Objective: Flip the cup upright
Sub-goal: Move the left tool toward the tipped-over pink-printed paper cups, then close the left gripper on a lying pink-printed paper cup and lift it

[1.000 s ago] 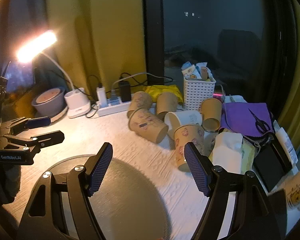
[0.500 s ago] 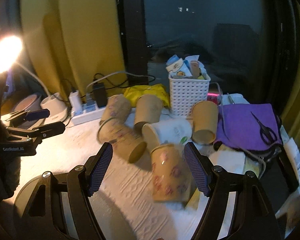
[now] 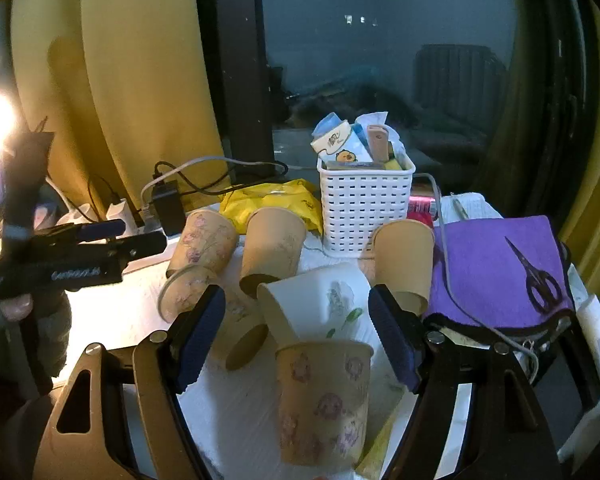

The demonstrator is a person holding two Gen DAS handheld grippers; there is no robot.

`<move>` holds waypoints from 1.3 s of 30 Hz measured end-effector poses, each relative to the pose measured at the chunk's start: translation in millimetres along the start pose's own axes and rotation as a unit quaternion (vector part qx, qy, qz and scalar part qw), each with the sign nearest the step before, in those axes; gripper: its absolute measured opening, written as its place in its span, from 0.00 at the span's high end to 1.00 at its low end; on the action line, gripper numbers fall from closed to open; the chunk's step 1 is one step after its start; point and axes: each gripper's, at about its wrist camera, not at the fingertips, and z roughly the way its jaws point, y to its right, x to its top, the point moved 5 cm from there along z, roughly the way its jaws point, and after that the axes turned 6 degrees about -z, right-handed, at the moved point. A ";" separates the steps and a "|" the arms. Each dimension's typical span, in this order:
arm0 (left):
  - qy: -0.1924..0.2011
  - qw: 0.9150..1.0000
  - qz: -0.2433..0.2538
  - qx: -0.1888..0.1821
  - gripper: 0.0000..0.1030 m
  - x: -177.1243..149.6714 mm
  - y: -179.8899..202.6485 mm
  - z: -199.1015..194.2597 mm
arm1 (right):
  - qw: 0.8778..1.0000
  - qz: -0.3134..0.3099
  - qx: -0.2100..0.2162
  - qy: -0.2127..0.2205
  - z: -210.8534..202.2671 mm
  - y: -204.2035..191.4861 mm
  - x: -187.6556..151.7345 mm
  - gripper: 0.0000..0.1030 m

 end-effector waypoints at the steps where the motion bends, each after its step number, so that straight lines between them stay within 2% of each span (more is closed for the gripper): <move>1: -0.008 1.000 -0.003 0.002 0.14 -0.2 -1.9 6.2 | 1.000 0.002 -0.004 -0.004 4.2 2.2 0.8 0.25; 3: -0.029 0.999 -0.020 -0.002 0.14 -1.8 -6.2 19.1 | 1.000 0.012 -0.013 -0.011 13.8 8.6 2.6 0.25; 7: -0.046 0.998 -0.029 -0.012 0.14 -3.7 -6.5 29.5 | 0.999 0.028 -0.026 -0.016 26.2 20.3 5.4 0.25; 10: -0.052 0.998 -0.033 -0.018 0.14 -1.8 -6.2 34.2 | 0.999 0.033 -0.026 -0.024 35.1 23.2 3.8 0.25; 16: -0.089 0.995 -0.043 -0.031 0.14 -3.9 -1.2 54.2 | 0.999 0.036 -0.018 -0.031 42.6 21.3 -3.5 0.25; 17: -0.092 0.994 -0.045 -0.033 0.16 -4.2 -1.1 56.8 | 0.999 0.036 -0.017 -0.030 42.6 21.3 -3.3 0.25; 18: -0.091 0.994 -0.047 -0.037 0.26 -4.7 -1.2 57.8 | 0.999 0.035 -0.016 -0.029 41.6 20.8 -3.1 0.25; 20: -0.093 0.993 -0.050 -0.048 0.35 -4.7 0.4 58.2 | 0.999 0.033 -0.016 -0.026 38.5 19.6 -2.7 0.25; 24: -0.080 0.995 -0.041 -0.048 0.39 -3.7 2.9 50.1 | 0.999 0.028 -0.014 -0.022 32.3 15.7 -1.4 0.25; 31: -0.052 0.996 -0.045 -0.059 0.40 1.9 6.6 24.7 | 1.000 0.026 -0.013 -0.012 16.8 11.8 2.9 0.25; 39: -0.014 0.998 -0.024 -0.063 0.40 -1.7 5.4 -37.6 | 1.000 0.024 -0.005 0.000 -12.7 -3.2 5.2 0.25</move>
